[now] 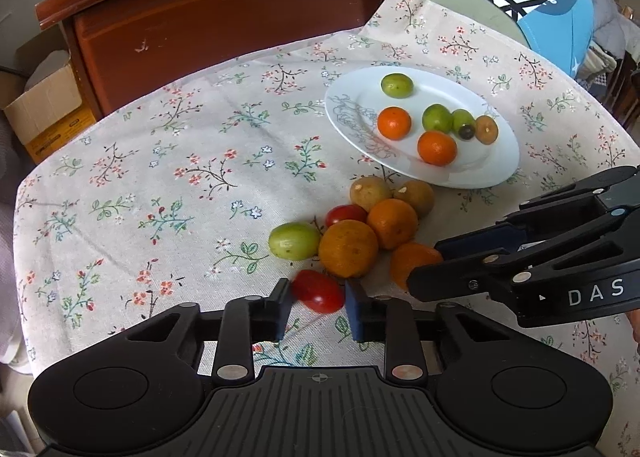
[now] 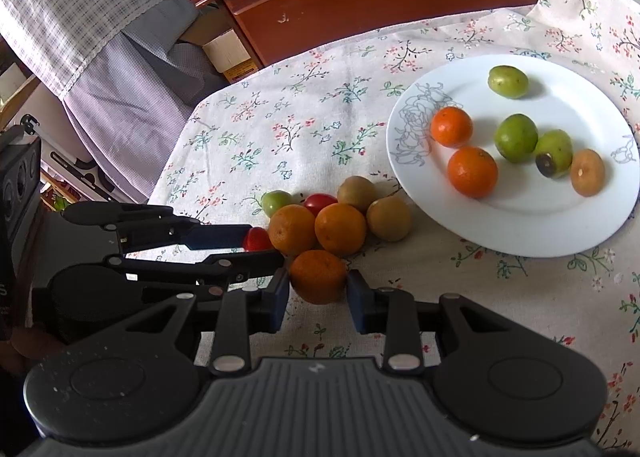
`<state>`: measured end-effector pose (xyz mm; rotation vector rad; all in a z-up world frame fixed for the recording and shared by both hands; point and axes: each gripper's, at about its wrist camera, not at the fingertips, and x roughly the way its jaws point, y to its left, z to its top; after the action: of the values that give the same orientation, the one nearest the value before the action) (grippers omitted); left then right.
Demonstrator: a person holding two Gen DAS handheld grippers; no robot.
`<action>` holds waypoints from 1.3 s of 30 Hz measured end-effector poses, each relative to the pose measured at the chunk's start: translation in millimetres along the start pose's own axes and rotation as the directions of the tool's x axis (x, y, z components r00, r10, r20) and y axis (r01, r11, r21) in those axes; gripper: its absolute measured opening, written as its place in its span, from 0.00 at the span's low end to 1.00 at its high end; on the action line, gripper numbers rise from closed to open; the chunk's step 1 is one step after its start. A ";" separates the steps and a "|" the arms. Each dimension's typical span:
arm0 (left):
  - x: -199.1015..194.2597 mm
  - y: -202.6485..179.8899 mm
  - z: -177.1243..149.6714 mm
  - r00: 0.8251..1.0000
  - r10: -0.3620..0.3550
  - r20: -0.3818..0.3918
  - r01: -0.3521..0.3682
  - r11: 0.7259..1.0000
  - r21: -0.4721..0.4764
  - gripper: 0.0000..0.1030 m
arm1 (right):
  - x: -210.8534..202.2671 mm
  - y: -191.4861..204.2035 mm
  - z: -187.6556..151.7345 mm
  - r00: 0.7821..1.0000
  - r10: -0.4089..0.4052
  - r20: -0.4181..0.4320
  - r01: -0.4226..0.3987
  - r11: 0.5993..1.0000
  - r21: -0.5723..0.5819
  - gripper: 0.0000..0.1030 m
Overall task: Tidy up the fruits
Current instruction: 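Move both grippers back from the plate toward the fruit pile, then grasp a red cherry tomato with the left gripper while the right gripper grasps a tangerine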
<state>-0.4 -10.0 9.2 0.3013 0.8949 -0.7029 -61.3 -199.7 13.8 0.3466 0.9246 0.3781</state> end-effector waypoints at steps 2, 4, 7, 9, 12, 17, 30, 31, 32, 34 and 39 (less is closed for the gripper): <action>-0.4 -0.3 0.3 1.000 0.003 -0.002 -0.003 1.000 -0.005 0.24 | -0.1 -0.3 0.1 1.000 0.001 0.000 -0.001 1.000 0.001 0.31; -1.2 -0.7 0.8 1.000 0.008 -0.005 -0.008 1.000 -0.010 0.24 | 0.0 -0.3 -0.1 1.000 0.002 0.000 -0.002 1.000 0.000 0.31; -1.1 -2.5 0.5 1.000 0.008 -0.013 -0.008 1.000 0.001 0.24 | 0.0 -0.6 -0.3 1.000 0.002 -0.001 -0.002 1.000 -0.003 0.31; -0.1 -2.6 0.7 1.000 0.012 -0.010 -0.012 1.000 0.009 0.26 | 0.2 -1.2 -0.5 1.000 0.004 0.001 -0.004 1.000 0.000 0.31; 0.6 -1.4 1.2 1.000 0.016 -0.004 -0.016 1.000 0.003 0.28 | 0.8 -1.5 -0.4 1.000 0.009 0.002 -0.009 1.000 0.001 0.32; 0.2 -1.5 1.0 1.000 0.007 -0.001 -0.007 1.000 0.000 0.25 | 3.4 -0.7 -2.0 1.000 0.013 -0.005 -0.013 1.000 -0.001 0.32; -27.5 -7.4 12.7 0.996 0.042 0.073 -0.041 0.999 -0.015 0.24 | -19.8 2.0 11.4 0.997 0.031 0.076 -0.029 0.999 -0.020 0.31; -30.7 -8.4 15.6 0.995 0.045 0.088 -0.043 0.999 -0.018 0.24 | -23.7 1.7 14.0 0.995 0.031 0.093 -0.029 0.999 -0.019 0.31; -33.7 -9.0 18.6 0.994 0.046 0.104 -0.044 0.999 -0.022 0.24 | -28.2 0.8 16.8 0.993 0.031 0.110 -0.029 0.999 -0.015 0.31; -38.2 -9.5 24.8 0.991 0.040 0.131 -0.036 0.999 -0.035 0.24 | -36.8 -2.1 23.3 0.989 0.030 0.142 -0.030 1.000 -0.003 0.31; -42.3 -14.8 38.4 0.984 0.031 0.178 -0.023 0.998 -0.051 0.24 | -56.5 -13.3 36.6 0.978 0.015 0.210 -0.022 0.999 0.032 0.31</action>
<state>-4.9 -22.6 66.7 0.2025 0.7346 -0.6708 -59.8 -241.9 67.9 0.4179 0.7218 0.3358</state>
